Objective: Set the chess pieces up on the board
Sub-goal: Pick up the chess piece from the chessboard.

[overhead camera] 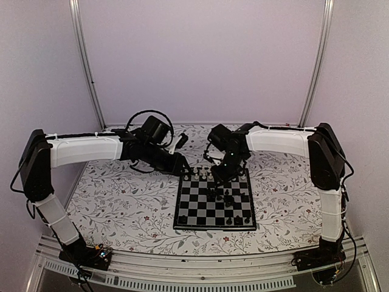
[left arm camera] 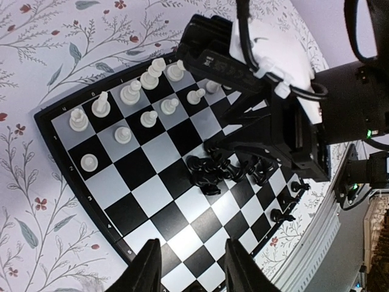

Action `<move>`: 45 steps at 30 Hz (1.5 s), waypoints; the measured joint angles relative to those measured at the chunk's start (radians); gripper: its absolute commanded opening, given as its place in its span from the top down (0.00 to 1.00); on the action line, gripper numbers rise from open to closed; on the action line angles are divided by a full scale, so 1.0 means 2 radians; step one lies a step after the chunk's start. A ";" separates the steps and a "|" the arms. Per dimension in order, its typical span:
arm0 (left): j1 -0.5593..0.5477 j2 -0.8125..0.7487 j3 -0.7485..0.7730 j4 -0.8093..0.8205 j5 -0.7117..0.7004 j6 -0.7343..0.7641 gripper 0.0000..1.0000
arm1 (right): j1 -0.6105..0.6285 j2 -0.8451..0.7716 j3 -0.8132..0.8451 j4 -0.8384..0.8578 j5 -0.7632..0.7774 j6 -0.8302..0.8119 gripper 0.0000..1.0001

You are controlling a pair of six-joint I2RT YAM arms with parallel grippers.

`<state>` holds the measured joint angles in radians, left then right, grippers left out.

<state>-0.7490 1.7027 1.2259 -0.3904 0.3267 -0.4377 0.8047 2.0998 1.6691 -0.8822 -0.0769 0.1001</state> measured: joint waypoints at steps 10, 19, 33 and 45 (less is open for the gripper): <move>0.000 0.008 0.000 -0.003 -0.001 0.000 0.61 | 0.000 0.000 0.028 -0.005 -0.004 0.000 0.71; 0.000 0.019 0.008 -0.010 -0.001 0.002 0.61 | 0.000 0.016 0.029 -0.007 -0.007 -0.002 0.72; 0.000 0.025 0.014 -0.013 -0.001 0.008 0.61 | 0.000 0.033 0.029 -0.016 -0.011 -0.009 0.91; 0.003 0.026 0.014 -0.014 -0.001 0.011 0.61 | 0.000 0.031 0.051 -0.040 -0.001 -0.013 0.92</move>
<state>-0.7425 1.7550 1.2545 -0.4175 0.3256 -0.4152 0.8051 2.1628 1.7721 -0.9627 -0.0795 0.0746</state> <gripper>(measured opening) 0.387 0.079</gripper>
